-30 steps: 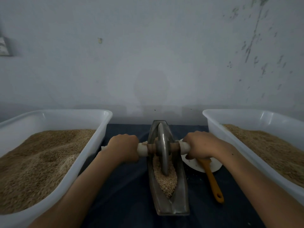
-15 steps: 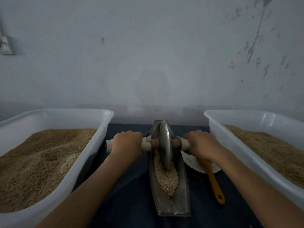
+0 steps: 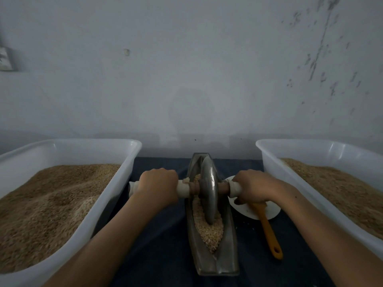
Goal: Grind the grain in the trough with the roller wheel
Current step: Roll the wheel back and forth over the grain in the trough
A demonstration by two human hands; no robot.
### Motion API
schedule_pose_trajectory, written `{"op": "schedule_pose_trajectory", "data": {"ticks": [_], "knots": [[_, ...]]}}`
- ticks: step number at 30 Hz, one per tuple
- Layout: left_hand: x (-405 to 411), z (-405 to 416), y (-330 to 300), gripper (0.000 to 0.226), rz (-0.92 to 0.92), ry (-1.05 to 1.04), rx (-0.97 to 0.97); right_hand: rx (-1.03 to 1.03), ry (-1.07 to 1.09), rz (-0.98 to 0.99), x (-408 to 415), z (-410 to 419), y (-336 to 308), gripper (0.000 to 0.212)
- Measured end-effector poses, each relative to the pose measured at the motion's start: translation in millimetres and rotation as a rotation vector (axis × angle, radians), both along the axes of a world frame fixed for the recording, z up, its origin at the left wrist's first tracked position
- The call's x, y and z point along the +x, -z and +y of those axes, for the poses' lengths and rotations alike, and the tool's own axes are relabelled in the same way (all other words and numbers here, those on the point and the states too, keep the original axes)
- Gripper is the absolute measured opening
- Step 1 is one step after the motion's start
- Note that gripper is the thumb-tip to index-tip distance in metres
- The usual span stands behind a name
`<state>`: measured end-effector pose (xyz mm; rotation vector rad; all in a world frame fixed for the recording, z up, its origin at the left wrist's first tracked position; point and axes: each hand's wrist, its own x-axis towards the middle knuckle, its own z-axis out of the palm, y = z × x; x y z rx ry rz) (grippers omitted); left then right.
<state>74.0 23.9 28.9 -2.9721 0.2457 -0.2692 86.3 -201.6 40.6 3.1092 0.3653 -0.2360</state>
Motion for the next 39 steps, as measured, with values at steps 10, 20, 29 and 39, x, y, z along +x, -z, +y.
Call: {"op": "schedule_pose_trajectory", "data": {"ticks": [10, 20, 29, 39], "knots": [[4.2, 4.4, 6.4, 0.017, -0.031, -0.001, -0.098, -0.038, -0.059, -0.351, 0.0, 5.0, 8.3, 0.006], [4.5, 8.2, 1.3, 0.031, 0.128, 0.013, -0.059, -0.097, -0.037, -0.046, -3.9, 4.7, -4.9, 0.025], [2.8, -1.6, 8.5, 0.017, -0.173, -0.013, -0.047, -0.001, -0.029, -0.347, 8.1, -0.9, 16.5, 0.014], [1.8, 4.7, 1.2, 0.027, 0.080, 0.007, -0.033, -0.104, -0.062, -0.109, -1.3, 3.2, -3.0, 0.018]]}}
